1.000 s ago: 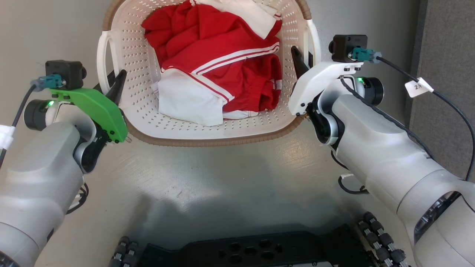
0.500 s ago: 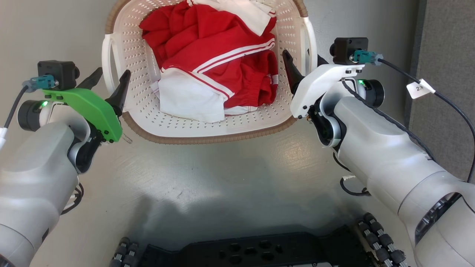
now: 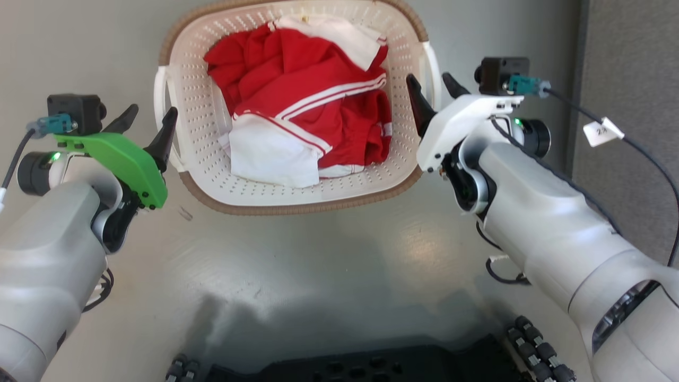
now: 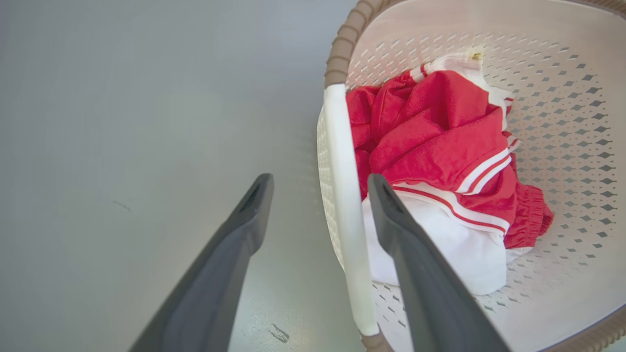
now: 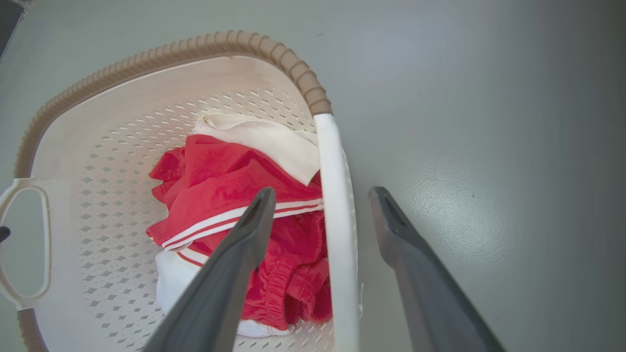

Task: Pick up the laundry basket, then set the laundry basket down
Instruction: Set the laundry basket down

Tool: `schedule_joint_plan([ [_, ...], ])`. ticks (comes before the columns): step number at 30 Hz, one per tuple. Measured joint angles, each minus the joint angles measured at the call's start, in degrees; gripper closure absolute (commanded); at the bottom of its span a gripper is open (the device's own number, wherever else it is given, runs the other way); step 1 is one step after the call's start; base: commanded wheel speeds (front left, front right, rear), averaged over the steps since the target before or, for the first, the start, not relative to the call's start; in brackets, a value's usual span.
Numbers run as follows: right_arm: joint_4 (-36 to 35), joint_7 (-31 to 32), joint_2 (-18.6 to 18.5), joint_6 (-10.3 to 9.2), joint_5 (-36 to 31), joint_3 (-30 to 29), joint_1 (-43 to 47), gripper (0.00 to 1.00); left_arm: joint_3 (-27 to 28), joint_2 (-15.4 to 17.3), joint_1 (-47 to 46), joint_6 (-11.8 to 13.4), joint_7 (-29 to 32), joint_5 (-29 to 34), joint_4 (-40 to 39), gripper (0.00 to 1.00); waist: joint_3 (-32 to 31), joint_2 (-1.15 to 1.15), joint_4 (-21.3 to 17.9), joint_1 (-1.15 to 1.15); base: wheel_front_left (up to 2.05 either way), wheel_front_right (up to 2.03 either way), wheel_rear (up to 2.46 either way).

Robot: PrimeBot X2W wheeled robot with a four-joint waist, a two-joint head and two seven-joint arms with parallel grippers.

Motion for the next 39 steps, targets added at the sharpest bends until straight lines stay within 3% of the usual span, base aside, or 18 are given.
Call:
schedule_joint_plan([
  [12, -2.66, 0.03, 0.05, 0.01, -3.34, -2.26, 2.80, 0.00, 1.38, 0.32, 3.08, 0.00, -0.29, -0.51, -0.30, 0.00, -8.28, 0.00, -1.06, 0.00, 0.00, 0.00, 0.00],
  [26, -6.93, 0.05, 0.04, 0.53, -10.34, -8.99, 7.84, 0.00, 10.51, 1.24, 7.37, 0.00, -0.29, 1.53, -6.28, 0.00, -19.55, 0.00, -2.28, 0.00, 0.00, 0.00, 0.00],
  [39, -14.21, 0.07, -0.35, 0.52, -18.61, -18.23, 15.98, 0.00, 21.48, 1.37, 15.90, 0.00, -0.30, 8.35, -12.88, 0.00, -30.29, 0.00, -2.54, 0.00, 0.00, 0.00, 0.00],
])
